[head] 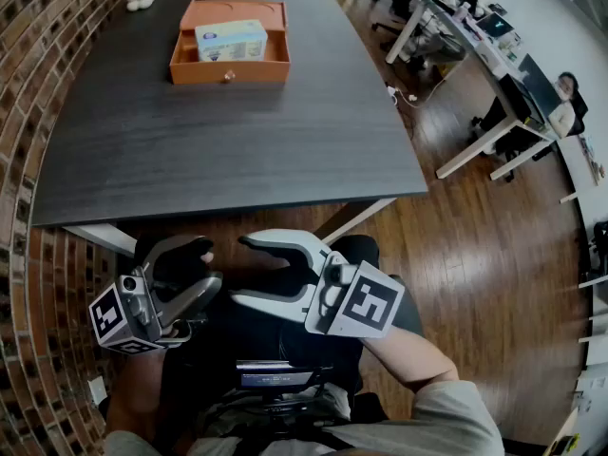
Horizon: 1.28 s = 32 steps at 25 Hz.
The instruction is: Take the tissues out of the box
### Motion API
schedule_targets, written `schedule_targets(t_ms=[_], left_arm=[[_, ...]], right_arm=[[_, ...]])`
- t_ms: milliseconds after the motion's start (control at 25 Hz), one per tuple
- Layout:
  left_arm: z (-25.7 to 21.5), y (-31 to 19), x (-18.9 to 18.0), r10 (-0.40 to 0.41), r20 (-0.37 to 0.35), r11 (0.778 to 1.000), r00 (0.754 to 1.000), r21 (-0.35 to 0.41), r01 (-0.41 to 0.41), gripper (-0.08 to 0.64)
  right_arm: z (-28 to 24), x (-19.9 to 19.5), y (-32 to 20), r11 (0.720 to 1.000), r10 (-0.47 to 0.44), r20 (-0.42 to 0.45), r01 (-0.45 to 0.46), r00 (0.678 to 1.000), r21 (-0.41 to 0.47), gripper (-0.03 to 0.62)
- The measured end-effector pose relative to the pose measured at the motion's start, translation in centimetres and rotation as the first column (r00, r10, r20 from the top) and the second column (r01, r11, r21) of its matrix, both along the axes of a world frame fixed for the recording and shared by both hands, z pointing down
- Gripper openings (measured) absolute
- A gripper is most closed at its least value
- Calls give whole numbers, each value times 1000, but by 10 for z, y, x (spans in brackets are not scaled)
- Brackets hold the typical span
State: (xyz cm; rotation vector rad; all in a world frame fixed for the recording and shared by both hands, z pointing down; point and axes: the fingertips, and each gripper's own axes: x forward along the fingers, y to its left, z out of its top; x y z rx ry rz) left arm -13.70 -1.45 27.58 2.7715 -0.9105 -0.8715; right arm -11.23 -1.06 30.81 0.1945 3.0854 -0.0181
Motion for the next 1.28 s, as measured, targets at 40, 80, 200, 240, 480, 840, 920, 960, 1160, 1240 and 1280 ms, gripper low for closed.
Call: schedule_targets(t_ms=[40, 80, 200, 240, 480, 840, 920, 960, 1160, 1240, 1280], left_arm=[[0, -1, 1, -10, 11, 1000, 1000, 6, 10, 147], [0, -2, 3, -21, 23, 1000, 1000, 10, 20, 147], [3, -7, 5, -65, 65, 998, 996, 16, 65, 147], [4, -9, 6, -80, 80, 997, 994, 20, 78, 147], [-5, -18, 0, -135, 163, 991, 977, 45, 129, 147], [-35, -55, -11, -245, 394, 968, 886, 141, 206, 147], [-41, -64, -11, -271, 450, 961, 851, 176, 213, 147], [-44, -69, -12, -287, 478, 956, 830, 193, 219, 147], [-51, -105, -20, -350, 614, 937, 707, 250, 246, 147], [-53, -124, -28, -366, 656, 931, 660, 258, 260, 147], [-53, -135, -33, -372, 673, 928, 640, 257, 269, 149]], right_arm=[[0, 1, -1, 1000, 0, -3, 0, 1000, 2, 256], [0, 3, -2, 1000, 0, -6, 0, 1000, 3, 256], [-1, 7, -6, 1000, 3, -13, -3, 1000, 0, 256], [-1, 8, -8, 1000, 5, -15, -6, 1000, -2, 256], [-4, 9, -12, 1000, 22, 4, -22, 1000, -17, 256], [-4, 11, -15, 1000, 25, 8, -25, 1000, -12, 256], [-4, 10, -16, 1000, 26, 11, -26, 1000, -15, 256], [-4, 11, -16, 1000, 26, 11, -26, 1000, -16, 256], [-6, 12, -18, 1000, 28, 16, -27, 1000, -15, 256], [-5, 11, -19, 999, 28, 17, -28, 999, -16, 256], [-5, 12, -20, 999, 30, 18, -29, 999, -18, 256]])
